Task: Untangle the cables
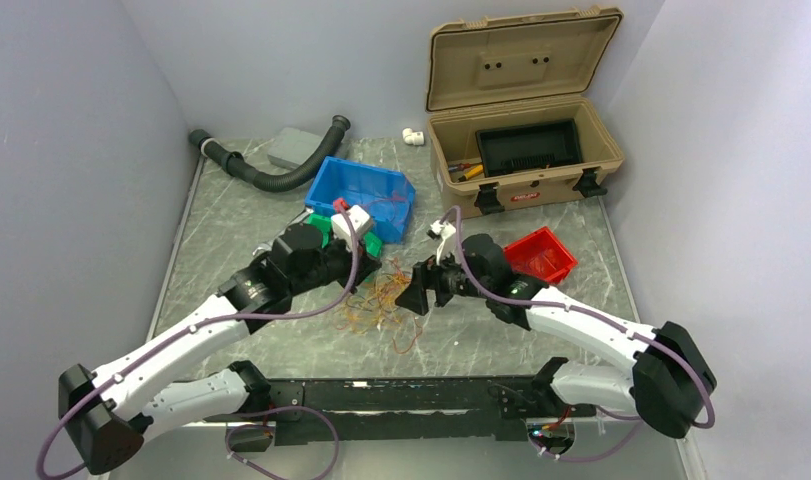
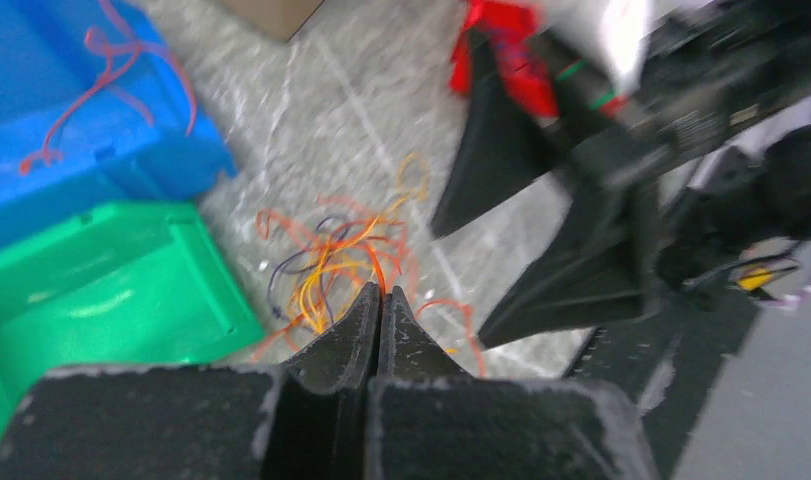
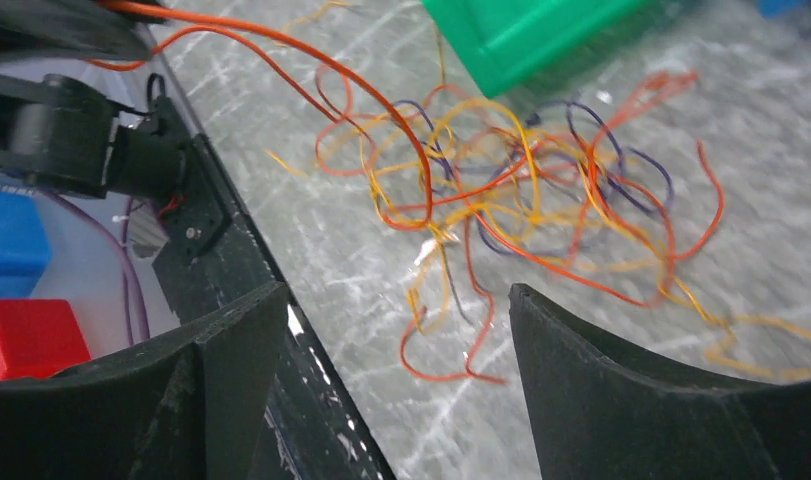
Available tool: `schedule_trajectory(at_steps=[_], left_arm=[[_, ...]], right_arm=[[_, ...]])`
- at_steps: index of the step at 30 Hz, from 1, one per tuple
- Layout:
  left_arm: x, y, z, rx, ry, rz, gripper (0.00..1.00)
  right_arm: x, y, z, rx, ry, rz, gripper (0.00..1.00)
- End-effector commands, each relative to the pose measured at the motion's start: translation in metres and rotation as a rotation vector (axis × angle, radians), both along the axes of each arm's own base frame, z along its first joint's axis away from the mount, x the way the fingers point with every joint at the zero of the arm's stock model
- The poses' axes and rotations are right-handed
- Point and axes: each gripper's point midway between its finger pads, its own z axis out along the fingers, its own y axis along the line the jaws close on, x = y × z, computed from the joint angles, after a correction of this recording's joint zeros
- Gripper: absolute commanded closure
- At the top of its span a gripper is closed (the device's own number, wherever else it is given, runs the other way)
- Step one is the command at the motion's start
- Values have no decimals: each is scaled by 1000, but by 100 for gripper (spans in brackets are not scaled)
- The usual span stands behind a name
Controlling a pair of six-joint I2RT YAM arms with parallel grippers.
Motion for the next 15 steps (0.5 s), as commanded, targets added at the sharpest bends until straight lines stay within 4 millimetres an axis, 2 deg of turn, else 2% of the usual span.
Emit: schedule_trajectory(at_steps=[1,4,7,9,13,14,15], left_arm=[[-34,-15,55,-84,28,-172,100],[-48,-24,86,-145,25,-252,100],[-53,-23,124,-223,-24,-264,100],[-53,-16,155,-269,-76,-231,100],[-44,9,220,-332,-197,-100,100],[-44,17,246,-353,-244,-78,100],[-43,22,262,-358,-273,-59,100]], right_arm=[[3,36,38,146,-207,82,14],[15,49,37,134,-253,9,13],[37,52,16,74,-207,-131,15],[42,47,1,78,-159,-211,17],[31,40,-11,137,-125,-226,18],[32,37,-14,127,-123,-243,18],[35,33,-18,102,-116,-270,18]])
